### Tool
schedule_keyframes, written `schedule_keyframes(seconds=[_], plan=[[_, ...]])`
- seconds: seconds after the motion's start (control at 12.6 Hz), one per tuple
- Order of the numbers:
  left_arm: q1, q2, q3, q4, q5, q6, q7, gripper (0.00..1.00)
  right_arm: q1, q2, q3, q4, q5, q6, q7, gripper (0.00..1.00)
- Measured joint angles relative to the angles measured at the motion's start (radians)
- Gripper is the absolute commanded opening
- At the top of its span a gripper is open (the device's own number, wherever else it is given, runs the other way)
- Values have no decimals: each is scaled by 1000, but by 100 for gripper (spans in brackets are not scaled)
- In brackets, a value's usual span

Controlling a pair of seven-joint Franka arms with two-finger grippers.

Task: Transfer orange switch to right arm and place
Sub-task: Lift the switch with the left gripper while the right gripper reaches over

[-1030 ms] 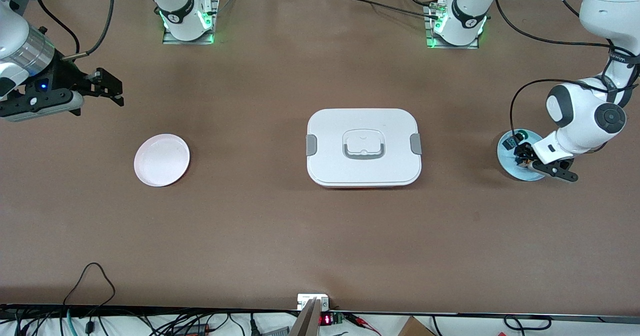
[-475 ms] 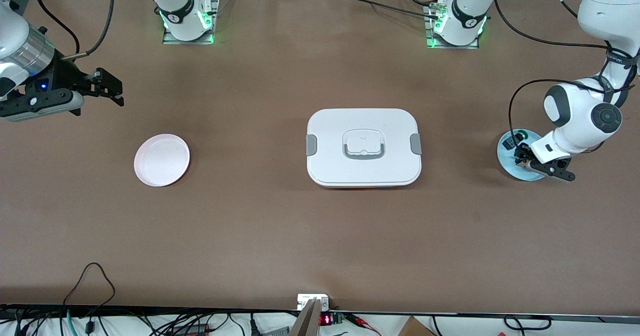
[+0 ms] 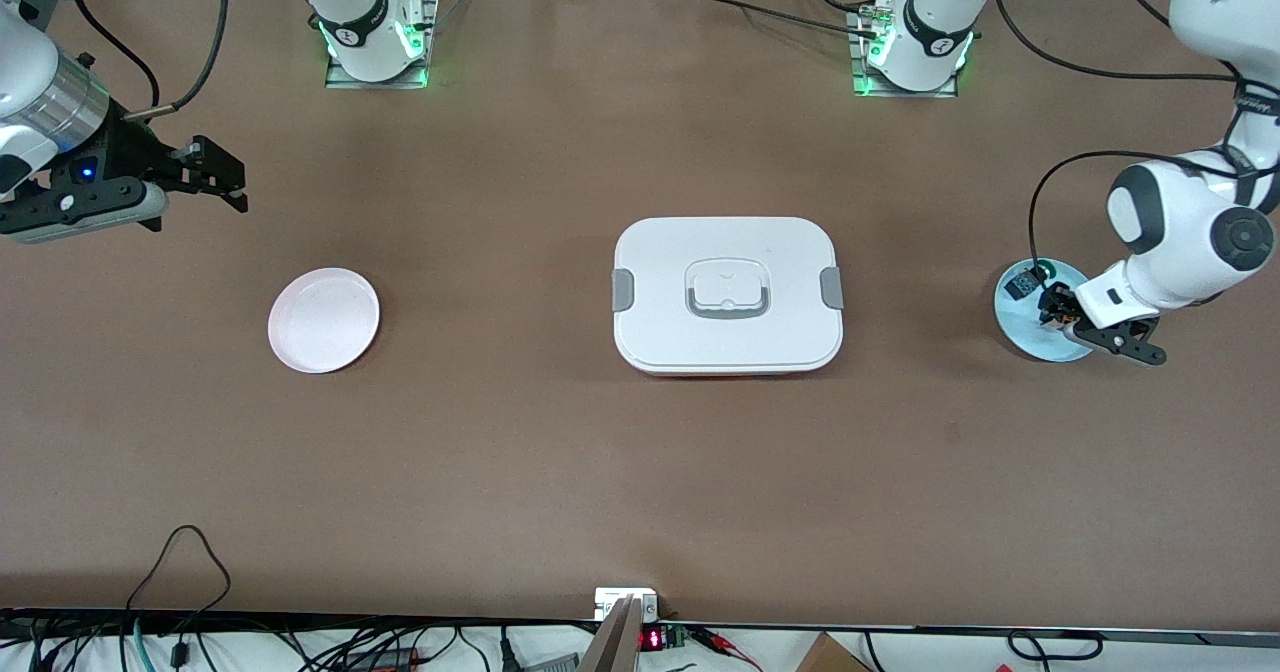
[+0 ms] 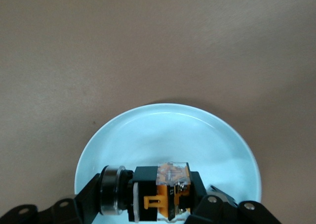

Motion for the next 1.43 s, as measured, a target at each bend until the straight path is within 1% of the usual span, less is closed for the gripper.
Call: schedule_keyframes(seconds=[0.16,0.32,0.4,0.48,0.63,0.79,0.95,1.03,1.19,1.35,1.43], plan=[[0,-50,-41,90,-17,-232,0,24,2,0,0,0,0,0,0,100],[-2,-74,-78,193,-98,-454,18,23,2,2,1,0,5,1,0,100],[-4,-76,-86,235,-155,-531,51,24,2,9,1,0,18,8,0,100],[-5,-76,-89,263,-212,-578,91,24,4,24,1,0,36,23,0,100],[-4,-74,-95,284,-324,-622,207,24,12,56,2,4,86,41,0,100],[-4,-68,-102,285,-498,-635,377,23,23,81,4,8,150,26,-6,100],[-5,-52,-105,285,-672,-659,567,23,48,113,5,8,201,-16,-57,100],[-6,-43,-107,284,-757,-681,644,23,58,126,6,8,259,-25,-84,100],[-7,-26,-113,285,-923,-739,786,23,67,150,7,9,426,-31,-102,100],[-7,-19,-133,285,-1061,-785,914,23,70,186,7,9,622,-38,-103,100],[-7,-17,-158,284,-1124,-792,970,23,75,216,7,9,733,-40,-102,100]])
